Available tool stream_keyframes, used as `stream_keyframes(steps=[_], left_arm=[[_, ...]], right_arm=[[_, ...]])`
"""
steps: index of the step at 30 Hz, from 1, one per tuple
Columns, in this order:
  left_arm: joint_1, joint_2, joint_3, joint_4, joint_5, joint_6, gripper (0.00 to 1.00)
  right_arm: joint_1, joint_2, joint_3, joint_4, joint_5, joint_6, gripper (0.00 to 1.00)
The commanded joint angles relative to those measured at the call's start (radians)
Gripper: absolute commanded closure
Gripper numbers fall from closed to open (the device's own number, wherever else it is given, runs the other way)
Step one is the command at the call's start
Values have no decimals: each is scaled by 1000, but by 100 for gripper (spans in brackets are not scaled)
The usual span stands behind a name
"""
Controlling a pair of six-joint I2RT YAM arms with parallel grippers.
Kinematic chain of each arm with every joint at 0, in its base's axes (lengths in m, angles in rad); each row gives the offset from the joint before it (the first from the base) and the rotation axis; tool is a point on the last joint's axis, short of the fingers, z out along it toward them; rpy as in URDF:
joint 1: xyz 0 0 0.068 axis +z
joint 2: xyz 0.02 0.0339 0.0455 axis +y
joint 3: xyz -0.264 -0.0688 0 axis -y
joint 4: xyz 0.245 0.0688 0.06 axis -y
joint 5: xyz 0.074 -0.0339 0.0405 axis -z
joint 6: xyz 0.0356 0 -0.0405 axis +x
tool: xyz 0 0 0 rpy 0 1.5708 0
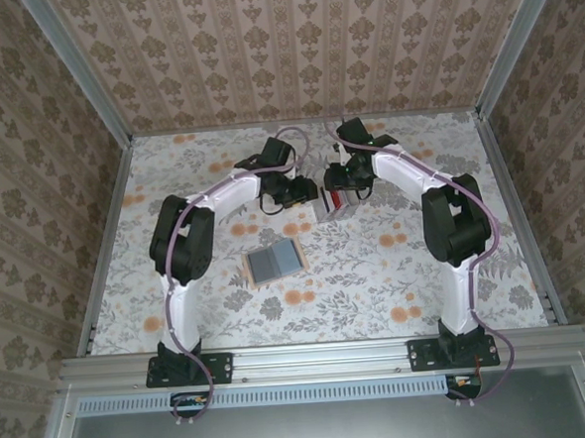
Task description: Put the credit cards into the card holder
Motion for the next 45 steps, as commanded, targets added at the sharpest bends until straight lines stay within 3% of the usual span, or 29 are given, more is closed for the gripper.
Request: stream_keyframes(steps=[1,26,34,45], left_arm=[[-16,47,57,-12,38,-7,56],[-26,110,27,37,49,-35,56],[-27,107,27,35,49,-36,56],[-29,104,31,34,49,-39,57]], right_arm=[[0,23,42,-52,1,-17,50],[1,-50,30,-46,-63,2,53],[-4,-44,38,-56,-54,0,66],[-23,-30,42,-63,-54,-9,76]])
